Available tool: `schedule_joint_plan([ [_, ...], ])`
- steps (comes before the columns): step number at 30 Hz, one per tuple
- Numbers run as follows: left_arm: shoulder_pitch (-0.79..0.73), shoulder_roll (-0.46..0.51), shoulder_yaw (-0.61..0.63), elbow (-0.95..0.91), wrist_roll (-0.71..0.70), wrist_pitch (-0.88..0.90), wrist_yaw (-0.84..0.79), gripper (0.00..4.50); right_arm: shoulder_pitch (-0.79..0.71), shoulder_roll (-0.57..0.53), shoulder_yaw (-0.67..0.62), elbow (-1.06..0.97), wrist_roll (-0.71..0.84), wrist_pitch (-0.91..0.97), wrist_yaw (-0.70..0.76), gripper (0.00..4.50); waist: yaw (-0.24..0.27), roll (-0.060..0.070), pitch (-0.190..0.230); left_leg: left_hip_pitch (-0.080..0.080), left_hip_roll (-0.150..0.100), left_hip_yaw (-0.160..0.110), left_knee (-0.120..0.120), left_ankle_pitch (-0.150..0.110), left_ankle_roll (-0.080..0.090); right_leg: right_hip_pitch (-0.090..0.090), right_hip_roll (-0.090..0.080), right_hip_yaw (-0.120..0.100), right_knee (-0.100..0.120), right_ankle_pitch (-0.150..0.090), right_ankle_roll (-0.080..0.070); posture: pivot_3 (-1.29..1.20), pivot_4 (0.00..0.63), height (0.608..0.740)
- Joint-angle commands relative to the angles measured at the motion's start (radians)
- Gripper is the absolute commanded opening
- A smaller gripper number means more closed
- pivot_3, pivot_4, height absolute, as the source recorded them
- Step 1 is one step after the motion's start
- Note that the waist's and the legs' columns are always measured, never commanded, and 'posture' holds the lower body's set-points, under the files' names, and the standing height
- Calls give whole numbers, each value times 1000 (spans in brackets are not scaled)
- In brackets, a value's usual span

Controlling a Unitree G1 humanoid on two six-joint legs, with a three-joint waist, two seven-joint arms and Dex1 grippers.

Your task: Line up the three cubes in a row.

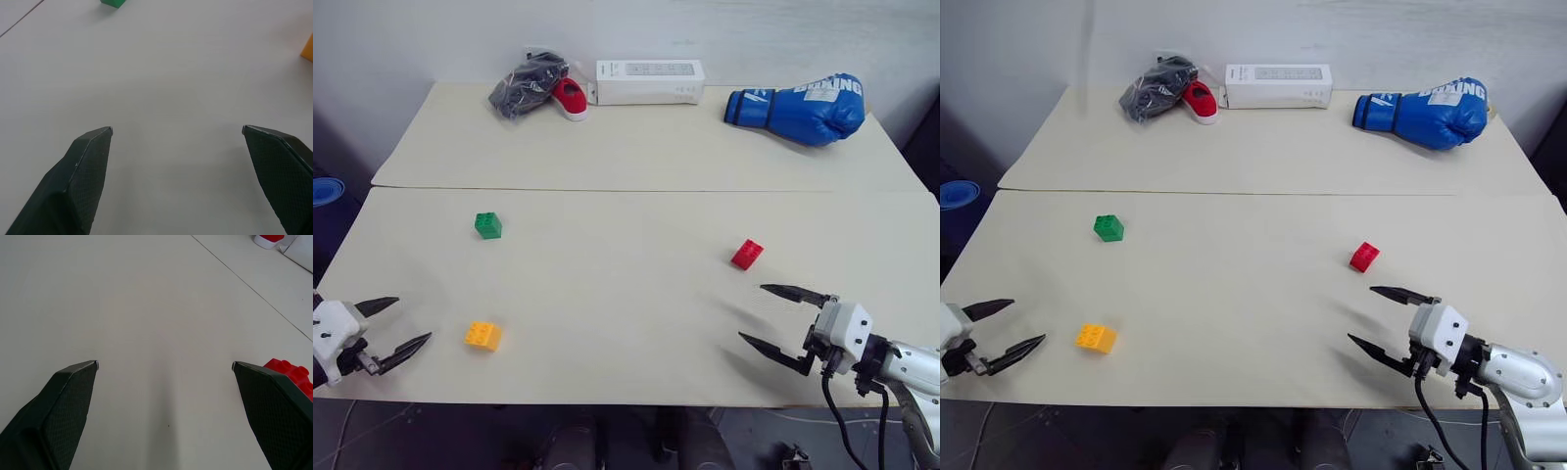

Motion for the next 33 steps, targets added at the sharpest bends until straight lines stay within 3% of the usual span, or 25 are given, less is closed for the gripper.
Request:
schedule_joint_plan([
  [1,-25,44,16,-39,-30,24,-15,4471,-13,13,-6,-12,10,-8,-20,4500,0,0,0,0,0,0,0,0,0,0,0,0,0,0,0,0,150,740],
  [8,-128,47,-48,-340,-282,393,-88,4471,114,101,-164,-111,124,129,-189,4500,22,0,0,-1,0,-1,0,0,0,1,0,0,1,0,0,0,150,740],
  [13,-184,39,-191,-488,-280,447,-155,4471,254,199,-275,-108,125,120,-278,4500,23,0,0,0,0,0,0,0,0,2,1,0,2,0,0,0,150,740],
  [18,-295,24,-291,-496,-267,447,-192,4471,272,215,-277,-42,112,84,-252,4500,10,1,0,2,0,1,0,1,-1,2,2,2,2,0,0,0,150,740],
  [23,-353,4,-334,-507,-274,463,-194,4471,97,135,-217,26,116,141,-205,4500,-12,1,0,3,0,3,0,2,-1,1,2,3,5,0,0,0,150,740],
  [29,-377,-31,-366,-548,-276,484,-174,4471,-320,15,-54,276,63,285,-128,4500,-22,2,1,1,0,2,1,4,-1,0,2,2,8,0,0,0,150,740],
  [33,-375,-43,-370,-555,-267,483,-161,4471,-482,-14,31,428,20,299,-34,4500,-5,2,1,-1,0,0,1,5,-1,0,3,-1,7,-1,-1,0,150,740],
])
